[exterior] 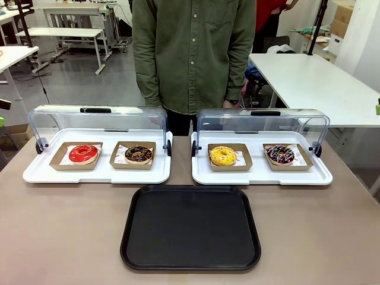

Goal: Move the second donut from the left to the tray.
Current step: Pick up the Paper togo box containing the Donut indicated by the person and place it on the Handle tray.

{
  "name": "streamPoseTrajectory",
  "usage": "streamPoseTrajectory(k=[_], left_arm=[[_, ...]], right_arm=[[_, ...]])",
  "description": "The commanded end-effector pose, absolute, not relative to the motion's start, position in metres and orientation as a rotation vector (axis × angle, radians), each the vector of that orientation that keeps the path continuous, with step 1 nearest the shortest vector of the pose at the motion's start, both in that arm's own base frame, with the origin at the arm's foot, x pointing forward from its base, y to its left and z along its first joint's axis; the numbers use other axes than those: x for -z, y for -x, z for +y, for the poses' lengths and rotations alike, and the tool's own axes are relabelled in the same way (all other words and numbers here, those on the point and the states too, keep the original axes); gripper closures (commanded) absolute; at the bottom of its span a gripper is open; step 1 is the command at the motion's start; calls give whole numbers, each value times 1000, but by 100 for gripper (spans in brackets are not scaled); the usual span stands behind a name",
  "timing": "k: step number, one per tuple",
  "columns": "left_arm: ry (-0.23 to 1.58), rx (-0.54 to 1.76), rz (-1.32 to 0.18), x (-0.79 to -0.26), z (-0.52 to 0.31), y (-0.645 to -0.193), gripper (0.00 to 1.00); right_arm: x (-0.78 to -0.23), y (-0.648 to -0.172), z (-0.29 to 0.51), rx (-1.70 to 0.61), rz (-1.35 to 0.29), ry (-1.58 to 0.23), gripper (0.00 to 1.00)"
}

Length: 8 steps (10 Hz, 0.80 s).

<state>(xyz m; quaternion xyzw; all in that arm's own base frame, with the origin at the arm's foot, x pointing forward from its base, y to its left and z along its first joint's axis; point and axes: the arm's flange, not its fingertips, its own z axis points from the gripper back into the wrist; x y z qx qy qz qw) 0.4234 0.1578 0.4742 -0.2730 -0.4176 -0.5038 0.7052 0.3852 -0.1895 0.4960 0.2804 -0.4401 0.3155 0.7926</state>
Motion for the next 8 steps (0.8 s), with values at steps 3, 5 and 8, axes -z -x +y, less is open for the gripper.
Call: streamPoseTrajectory(k=[3,5,8], left_arm=[[612,1128,-922,-476,159,-424,0],[612,1128,-922,-476,159,-424,0],[612,1128,-922,-476,159,-424,0]], right_arm=[[-497,-386,-188,-683,-955,-607,0],[-497,-386,-188,-683,-955,-607,0],[-497,-386,-188,-683,-955,-607,0]])
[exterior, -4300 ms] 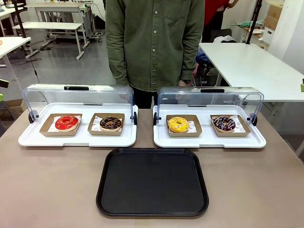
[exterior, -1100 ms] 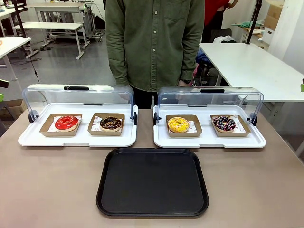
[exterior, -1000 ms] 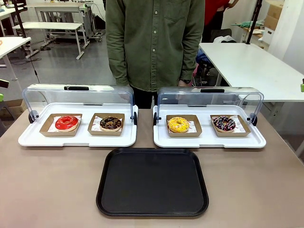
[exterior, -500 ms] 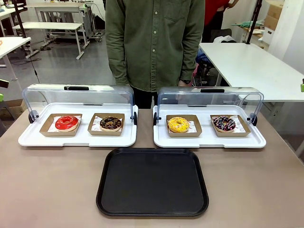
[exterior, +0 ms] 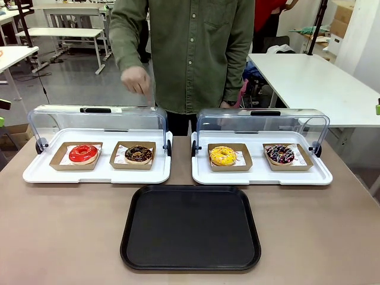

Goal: Move the second donut from the left to the tray.
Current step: Pick up the Paper togo box containing the Donut indicated by the person and place it on the Handle tray.

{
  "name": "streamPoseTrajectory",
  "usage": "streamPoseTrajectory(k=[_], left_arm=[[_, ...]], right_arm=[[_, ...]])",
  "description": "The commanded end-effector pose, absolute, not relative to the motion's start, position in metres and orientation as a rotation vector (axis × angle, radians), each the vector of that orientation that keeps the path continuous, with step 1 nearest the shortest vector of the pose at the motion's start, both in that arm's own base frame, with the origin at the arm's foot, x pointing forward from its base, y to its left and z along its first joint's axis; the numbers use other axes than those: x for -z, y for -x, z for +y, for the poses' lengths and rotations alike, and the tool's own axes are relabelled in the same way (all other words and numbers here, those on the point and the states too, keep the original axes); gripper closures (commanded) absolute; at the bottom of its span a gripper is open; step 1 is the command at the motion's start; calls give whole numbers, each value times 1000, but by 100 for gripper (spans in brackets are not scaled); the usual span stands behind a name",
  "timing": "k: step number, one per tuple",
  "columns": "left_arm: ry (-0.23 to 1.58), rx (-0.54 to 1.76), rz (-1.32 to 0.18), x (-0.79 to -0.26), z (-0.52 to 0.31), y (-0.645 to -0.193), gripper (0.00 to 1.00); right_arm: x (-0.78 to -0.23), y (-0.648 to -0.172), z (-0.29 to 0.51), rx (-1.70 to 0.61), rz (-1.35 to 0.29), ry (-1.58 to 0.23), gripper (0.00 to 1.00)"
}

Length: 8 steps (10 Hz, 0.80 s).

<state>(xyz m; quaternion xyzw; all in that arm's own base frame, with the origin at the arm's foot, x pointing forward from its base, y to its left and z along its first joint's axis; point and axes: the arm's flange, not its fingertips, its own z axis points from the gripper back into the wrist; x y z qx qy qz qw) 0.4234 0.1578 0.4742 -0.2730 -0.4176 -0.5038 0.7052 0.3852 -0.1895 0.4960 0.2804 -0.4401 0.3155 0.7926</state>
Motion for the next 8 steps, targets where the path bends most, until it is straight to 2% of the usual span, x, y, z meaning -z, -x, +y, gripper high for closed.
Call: streamPoseTrajectory(k=[1,8], left_arm=[[612,1128,-922,-476,159,-424,0],[612,1128,-922,-476,159,-424,0]], right_arm=[[-497,-386,-188,-683,-955,-607,0],[-497,-386,-188,-683,-955,-607,0]])
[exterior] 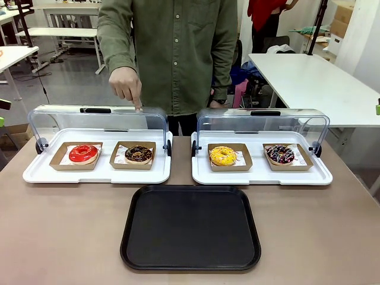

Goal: Move the second donut from the left to the tray.
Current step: Pick up the Paper togo box containing the Donut indicated by the person and place it on the Handle tray.

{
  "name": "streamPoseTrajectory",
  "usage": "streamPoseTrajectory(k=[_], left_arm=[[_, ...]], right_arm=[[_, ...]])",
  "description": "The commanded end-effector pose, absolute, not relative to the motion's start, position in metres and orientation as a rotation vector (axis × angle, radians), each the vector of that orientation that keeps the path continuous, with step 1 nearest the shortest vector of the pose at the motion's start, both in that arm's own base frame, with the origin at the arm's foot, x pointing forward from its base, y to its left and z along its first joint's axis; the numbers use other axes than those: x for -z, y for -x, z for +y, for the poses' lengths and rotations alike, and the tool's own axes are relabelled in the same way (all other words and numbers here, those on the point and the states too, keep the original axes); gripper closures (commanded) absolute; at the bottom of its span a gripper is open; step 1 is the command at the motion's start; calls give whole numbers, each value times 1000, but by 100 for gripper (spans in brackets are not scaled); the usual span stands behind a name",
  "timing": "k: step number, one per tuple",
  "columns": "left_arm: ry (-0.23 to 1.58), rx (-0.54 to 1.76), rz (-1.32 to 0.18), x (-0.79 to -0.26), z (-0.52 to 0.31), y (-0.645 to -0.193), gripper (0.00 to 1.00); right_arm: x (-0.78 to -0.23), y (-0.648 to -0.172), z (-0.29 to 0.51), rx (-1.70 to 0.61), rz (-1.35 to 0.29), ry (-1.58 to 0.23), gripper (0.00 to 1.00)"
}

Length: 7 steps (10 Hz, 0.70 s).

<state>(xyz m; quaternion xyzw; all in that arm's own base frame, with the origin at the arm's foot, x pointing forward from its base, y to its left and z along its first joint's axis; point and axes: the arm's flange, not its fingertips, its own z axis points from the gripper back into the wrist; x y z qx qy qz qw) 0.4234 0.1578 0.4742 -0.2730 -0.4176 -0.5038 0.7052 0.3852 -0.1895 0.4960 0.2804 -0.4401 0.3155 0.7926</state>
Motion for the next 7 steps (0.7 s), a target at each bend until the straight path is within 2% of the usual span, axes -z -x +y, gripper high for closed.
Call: streamPoseTrajectory(k=[1,7], left_arm=[[612,1128,-922,-476,159,-424,0],[612,1128,-922,-476,159,-424,0]], right_arm=[[-497,-386,-188,-683,-955,-607,0],[-497,-386,-188,-683,-955,-607,0]])
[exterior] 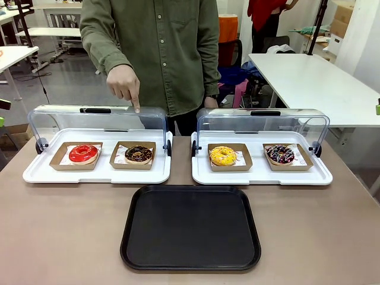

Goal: Move the second donut from the left to the tray.
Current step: Pick up the Paper togo box containing the Donut indicated by the person and place it on the Handle tray.

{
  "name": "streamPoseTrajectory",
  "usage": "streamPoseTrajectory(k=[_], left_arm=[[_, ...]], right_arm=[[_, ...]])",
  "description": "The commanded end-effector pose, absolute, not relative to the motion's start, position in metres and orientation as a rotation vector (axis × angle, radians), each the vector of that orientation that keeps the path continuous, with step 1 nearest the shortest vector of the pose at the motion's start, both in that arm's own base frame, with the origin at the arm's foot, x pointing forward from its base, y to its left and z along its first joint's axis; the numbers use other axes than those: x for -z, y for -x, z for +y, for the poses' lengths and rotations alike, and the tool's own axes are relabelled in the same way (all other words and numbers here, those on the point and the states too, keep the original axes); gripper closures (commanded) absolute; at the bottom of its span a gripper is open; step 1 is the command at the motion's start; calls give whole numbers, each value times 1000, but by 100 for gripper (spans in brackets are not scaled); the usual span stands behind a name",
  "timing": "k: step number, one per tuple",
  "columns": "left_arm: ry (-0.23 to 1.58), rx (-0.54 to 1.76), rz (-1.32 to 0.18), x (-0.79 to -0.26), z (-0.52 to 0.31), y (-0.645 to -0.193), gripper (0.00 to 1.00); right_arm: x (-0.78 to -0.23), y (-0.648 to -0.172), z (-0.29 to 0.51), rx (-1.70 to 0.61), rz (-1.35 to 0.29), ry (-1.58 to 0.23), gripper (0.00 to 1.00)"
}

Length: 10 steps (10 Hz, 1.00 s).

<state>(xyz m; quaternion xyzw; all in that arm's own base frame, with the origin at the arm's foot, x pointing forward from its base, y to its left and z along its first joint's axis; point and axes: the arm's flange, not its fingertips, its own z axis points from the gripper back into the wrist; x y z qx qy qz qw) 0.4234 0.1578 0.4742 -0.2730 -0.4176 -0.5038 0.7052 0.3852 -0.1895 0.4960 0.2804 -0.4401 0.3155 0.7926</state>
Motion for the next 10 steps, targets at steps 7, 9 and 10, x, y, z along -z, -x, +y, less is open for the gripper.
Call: streamPoseTrajectory(k=[7,9,10], left_arm=[[505,1303,-812,-515,112,-440,0],[439,1411,-687,-534,45,-445,0],[397,1478,-618,-534,-3,-445,0]], right_arm=[[-497,-386,-188,-683,-955,-607,0],[-497,-386,-188,-683,-955,-607,0],[-497,-386,-188,-683,-955,-607,0]])
